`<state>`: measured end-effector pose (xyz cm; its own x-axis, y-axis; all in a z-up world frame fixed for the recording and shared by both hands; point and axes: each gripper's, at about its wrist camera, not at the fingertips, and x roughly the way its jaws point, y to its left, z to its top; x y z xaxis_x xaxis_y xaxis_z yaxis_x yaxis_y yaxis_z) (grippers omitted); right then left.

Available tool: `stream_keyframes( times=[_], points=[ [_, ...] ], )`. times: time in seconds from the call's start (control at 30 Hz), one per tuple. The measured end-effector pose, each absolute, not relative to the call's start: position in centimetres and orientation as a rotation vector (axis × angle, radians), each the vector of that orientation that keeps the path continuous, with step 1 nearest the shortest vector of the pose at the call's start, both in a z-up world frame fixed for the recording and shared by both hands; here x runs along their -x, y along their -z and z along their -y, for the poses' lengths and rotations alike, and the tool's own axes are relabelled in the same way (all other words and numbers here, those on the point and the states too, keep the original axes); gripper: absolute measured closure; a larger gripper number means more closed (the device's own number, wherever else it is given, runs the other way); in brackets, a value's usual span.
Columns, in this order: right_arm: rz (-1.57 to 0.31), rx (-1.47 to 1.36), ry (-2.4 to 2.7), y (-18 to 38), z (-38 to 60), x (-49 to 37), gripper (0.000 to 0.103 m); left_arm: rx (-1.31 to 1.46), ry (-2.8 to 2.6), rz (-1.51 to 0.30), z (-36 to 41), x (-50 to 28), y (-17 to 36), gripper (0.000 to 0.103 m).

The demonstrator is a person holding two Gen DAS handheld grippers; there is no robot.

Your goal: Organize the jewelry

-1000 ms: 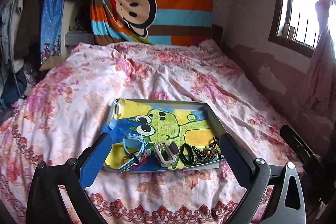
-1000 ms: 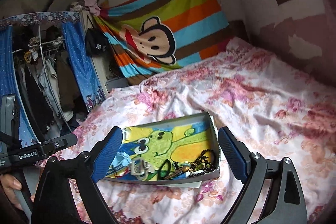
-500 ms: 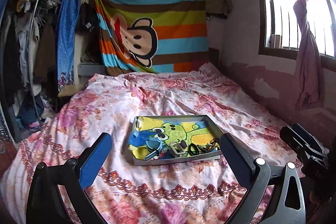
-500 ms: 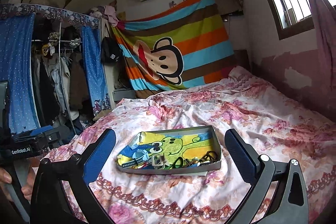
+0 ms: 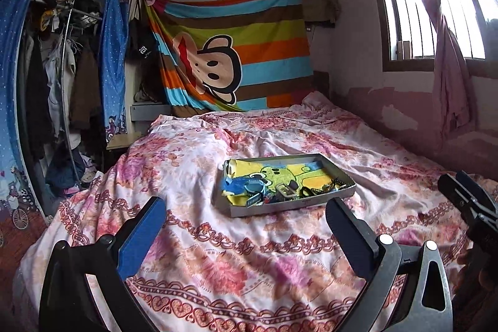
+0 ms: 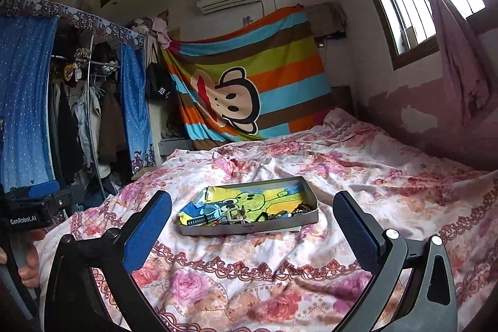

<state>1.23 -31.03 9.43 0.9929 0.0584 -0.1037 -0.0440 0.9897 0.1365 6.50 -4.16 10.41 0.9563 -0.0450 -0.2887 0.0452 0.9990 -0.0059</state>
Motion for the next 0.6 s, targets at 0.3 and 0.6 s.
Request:
stream_keyframes(
  times=[0.3, 0.6],
  points=[
    [-0.152, -0.101, -0.009, -7.7, 30.0, -1.0, 0.001, -0.036, 0.036, -0.316, 3.1, -5.8, -7.2, 0.000],
    [-0.188, -0.062, -0.005, -5.9, 28.8, -1.7, 0.001, 0.013, 0.022, -0.331, 1.4, -6.3, -4.7, 0.000]
  ],
)
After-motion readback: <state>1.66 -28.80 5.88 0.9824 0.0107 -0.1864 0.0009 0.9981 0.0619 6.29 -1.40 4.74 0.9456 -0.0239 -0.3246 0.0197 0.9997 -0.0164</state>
